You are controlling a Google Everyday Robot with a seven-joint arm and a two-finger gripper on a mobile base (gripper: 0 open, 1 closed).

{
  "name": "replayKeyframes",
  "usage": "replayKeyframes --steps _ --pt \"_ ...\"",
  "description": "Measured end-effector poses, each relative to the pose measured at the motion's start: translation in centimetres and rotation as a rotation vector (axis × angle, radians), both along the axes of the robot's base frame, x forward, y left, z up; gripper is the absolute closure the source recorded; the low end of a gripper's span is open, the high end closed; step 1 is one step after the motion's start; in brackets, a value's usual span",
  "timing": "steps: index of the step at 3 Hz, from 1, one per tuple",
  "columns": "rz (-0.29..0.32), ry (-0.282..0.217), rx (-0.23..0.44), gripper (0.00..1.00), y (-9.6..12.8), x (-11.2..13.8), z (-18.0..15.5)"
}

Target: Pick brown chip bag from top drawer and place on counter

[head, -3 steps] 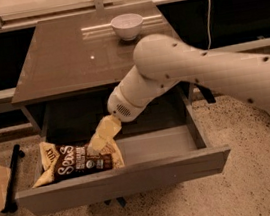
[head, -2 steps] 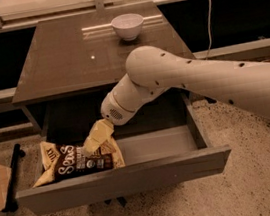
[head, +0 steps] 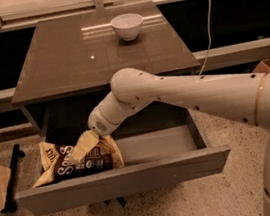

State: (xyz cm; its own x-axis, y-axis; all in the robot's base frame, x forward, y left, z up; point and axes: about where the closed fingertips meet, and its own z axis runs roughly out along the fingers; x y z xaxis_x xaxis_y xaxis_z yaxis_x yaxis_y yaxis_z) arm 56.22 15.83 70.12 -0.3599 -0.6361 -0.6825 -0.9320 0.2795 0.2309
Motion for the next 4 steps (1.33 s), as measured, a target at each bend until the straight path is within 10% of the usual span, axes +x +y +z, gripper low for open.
replayKeyframes --steps 1,4 --pt "0.022 0.038 0.017 0.0 1.9 -0.5 -1.8" --pt "0.027 0.108 0.054 0.73 1.3 -3.2 -3.2"
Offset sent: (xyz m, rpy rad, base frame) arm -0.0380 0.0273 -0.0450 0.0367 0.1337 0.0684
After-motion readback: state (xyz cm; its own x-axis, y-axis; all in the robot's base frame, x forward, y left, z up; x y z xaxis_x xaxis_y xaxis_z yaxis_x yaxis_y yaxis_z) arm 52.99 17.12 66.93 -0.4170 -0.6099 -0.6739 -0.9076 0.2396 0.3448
